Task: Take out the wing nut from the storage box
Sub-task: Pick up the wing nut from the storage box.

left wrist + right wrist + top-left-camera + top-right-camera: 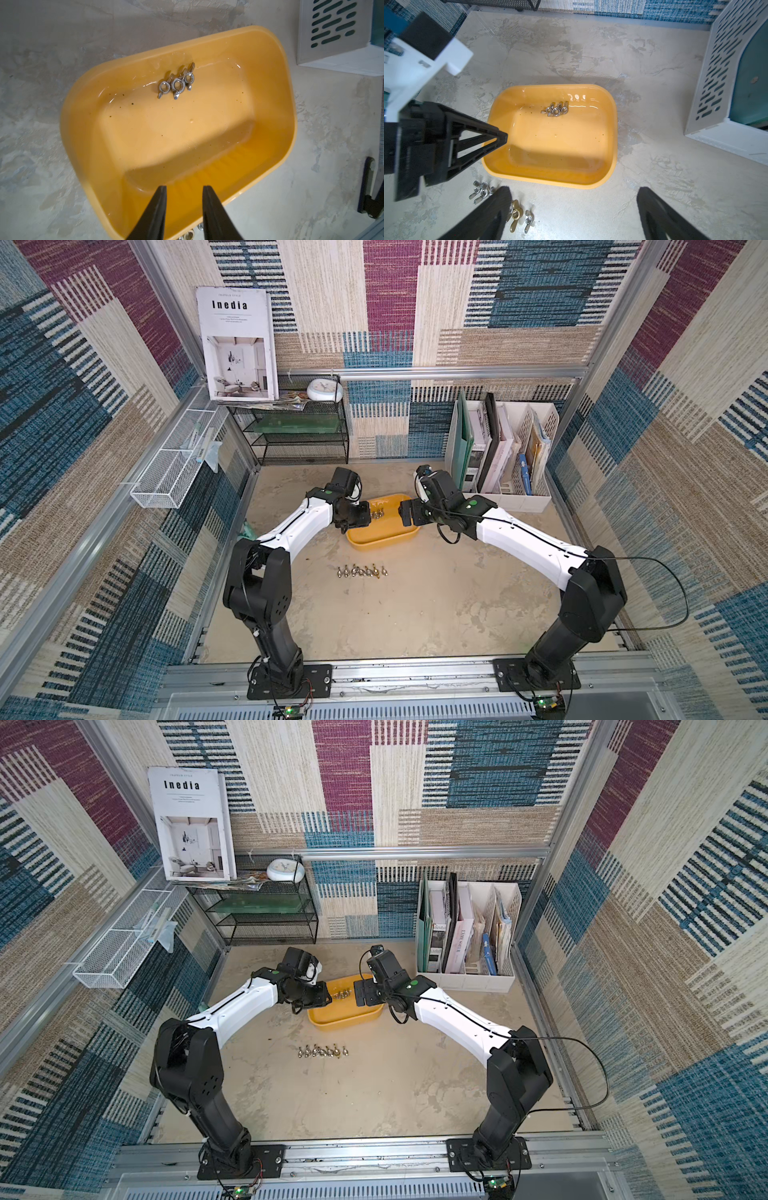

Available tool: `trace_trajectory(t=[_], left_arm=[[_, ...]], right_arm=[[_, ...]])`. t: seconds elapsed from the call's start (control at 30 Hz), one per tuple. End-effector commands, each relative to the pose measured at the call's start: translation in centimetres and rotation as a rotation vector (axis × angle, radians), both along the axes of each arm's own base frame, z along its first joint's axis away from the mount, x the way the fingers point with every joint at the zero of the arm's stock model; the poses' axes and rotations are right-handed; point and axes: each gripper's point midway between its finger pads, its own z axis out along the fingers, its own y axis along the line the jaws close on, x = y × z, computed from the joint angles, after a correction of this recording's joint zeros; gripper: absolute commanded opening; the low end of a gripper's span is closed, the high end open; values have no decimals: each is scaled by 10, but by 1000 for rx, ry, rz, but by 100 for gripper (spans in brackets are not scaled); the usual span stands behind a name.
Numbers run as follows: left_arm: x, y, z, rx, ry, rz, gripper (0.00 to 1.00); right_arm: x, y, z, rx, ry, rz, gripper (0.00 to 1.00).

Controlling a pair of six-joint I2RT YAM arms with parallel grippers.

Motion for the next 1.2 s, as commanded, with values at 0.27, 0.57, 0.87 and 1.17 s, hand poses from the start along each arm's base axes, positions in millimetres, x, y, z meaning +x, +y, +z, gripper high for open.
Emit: trace_trajectory(t=[0.27, 0.57, 0.87, 1.17], left_arm=[[27, -17, -34, 90, 11, -73, 26], [45, -21, -53, 130, 30, -79, 24], [52, -20, -63, 162, 37, -81, 24], [57, -21, -70, 194, 41, -92, 24]], right_arm=[[-2, -4, 12, 22, -17, 8, 99], [-2, -12, 14, 11, -22, -8, 99], [0, -17, 12, 10, -17, -16, 99], [0, -18, 11, 12, -9, -16, 99]])
